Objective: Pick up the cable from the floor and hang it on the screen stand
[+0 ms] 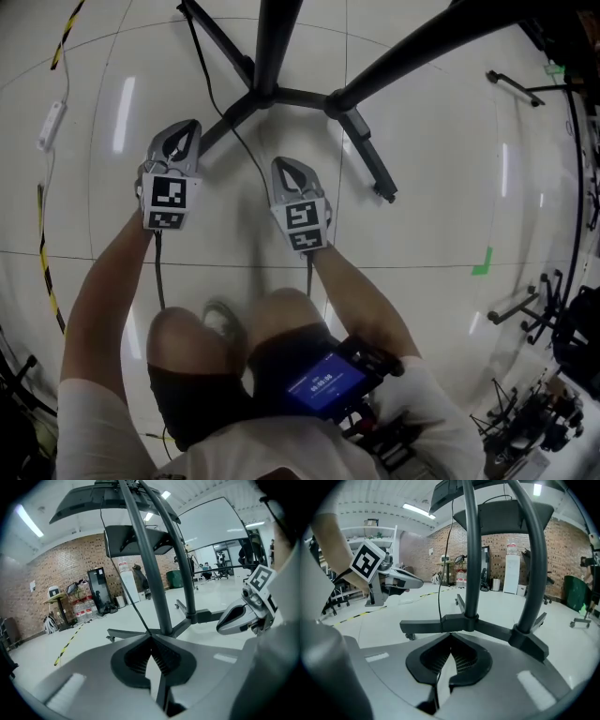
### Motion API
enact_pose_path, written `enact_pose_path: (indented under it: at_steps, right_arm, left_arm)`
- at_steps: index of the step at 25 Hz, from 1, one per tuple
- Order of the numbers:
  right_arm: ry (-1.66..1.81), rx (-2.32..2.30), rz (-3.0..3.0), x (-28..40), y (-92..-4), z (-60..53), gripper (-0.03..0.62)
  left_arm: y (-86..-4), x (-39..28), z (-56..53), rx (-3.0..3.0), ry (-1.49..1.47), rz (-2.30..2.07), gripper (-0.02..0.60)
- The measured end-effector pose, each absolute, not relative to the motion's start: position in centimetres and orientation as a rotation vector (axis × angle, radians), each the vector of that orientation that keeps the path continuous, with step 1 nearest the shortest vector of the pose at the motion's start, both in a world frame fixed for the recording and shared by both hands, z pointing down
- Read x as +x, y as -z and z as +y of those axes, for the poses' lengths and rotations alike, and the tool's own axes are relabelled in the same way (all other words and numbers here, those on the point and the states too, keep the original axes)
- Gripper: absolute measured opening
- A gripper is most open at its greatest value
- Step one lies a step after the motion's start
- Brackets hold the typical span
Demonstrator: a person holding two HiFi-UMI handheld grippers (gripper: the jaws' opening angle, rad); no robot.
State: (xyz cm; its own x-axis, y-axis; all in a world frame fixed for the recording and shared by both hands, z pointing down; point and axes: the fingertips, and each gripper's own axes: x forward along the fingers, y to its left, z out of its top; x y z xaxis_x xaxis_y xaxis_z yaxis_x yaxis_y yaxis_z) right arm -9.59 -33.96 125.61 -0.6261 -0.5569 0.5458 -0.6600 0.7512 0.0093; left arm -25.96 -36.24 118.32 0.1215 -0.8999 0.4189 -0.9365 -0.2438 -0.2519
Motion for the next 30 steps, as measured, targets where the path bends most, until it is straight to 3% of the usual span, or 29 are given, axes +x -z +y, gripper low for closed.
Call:
enact_pose_path:
  at_steps: [15,26,30]
  right_arm:
    - [-0.329,0.876,-2.359,-10.5,-135.0,-34.0,0.015]
    - [-0.351,0.746,-2.261,-11.6,-140.4,-31.9,0.130]
    - [-0.317,0.761,-2.176,-11.2,-142.2,-31.6,0.115]
  left_arm:
    - [-121.9,-26.0,-38.7,2.333,-0.681,-1.816,0.003]
    - [-124.1,-26.9,-37.3,2.234,-0.571,-1.810,0.035]
    - [-123.7,-27.1,-36.5,2.239,-0.604,-1.833,0.034]
